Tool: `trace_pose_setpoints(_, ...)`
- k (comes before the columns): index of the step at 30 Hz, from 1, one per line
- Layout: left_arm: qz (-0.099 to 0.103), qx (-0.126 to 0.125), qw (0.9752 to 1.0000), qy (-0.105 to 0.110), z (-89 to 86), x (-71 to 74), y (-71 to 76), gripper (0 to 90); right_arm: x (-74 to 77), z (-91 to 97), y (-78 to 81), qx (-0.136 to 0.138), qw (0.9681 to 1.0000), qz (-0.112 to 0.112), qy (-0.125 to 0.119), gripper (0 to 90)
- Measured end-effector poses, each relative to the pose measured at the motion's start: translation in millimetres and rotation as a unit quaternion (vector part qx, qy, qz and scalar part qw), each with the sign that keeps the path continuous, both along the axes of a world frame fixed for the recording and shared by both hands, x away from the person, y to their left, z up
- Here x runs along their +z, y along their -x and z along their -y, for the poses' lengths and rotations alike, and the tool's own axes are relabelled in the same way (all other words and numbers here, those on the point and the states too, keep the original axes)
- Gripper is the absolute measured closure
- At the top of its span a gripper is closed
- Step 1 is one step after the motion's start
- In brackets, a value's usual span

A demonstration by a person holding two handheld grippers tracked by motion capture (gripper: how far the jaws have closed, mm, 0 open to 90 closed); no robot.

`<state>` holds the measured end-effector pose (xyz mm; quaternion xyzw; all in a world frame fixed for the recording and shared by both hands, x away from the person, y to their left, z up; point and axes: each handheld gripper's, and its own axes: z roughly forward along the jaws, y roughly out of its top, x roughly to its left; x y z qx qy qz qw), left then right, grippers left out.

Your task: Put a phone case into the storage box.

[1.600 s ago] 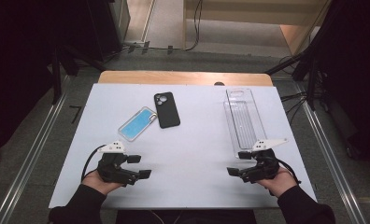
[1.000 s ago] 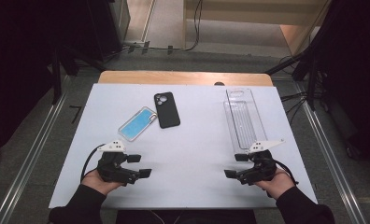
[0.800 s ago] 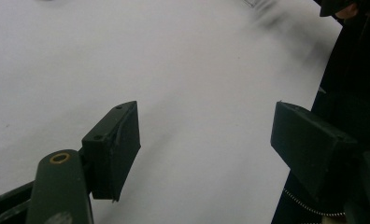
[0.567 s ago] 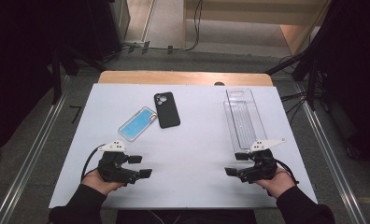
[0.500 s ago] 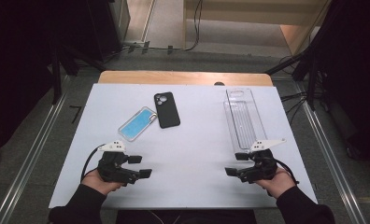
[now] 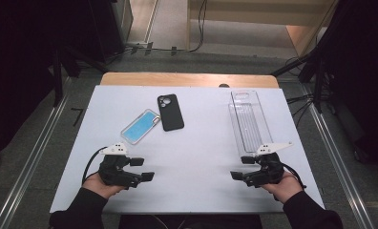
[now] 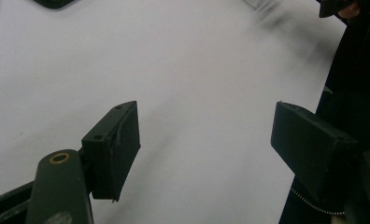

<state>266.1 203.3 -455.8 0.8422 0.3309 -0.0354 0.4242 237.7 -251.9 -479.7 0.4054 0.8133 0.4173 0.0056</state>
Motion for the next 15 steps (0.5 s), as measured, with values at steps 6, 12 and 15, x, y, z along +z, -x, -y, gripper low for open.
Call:
trace_pose_setpoints(6,0.006,0.001,1.0000,-0.006,1.1,-0.3,-2.8,24.5,-0.6,1.8,1.7,-0.003,1.0000,-0.001,0.003,17.1)
trace_pose_setpoints(12,0.024,0.017,0.9994,-0.019,-2.2,2.4,-6.0,24.5,-0.4,2.4,3.6,-0.005,1.0000,-0.002,0.004,17.1)
trace_pose_setpoints(15,0.023,0.032,0.9989,-0.026,-5.1,2.2,-8.2,24.5,-0.5,2.8,4.3,-0.005,1.0000,-0.001,0.005,17.1)
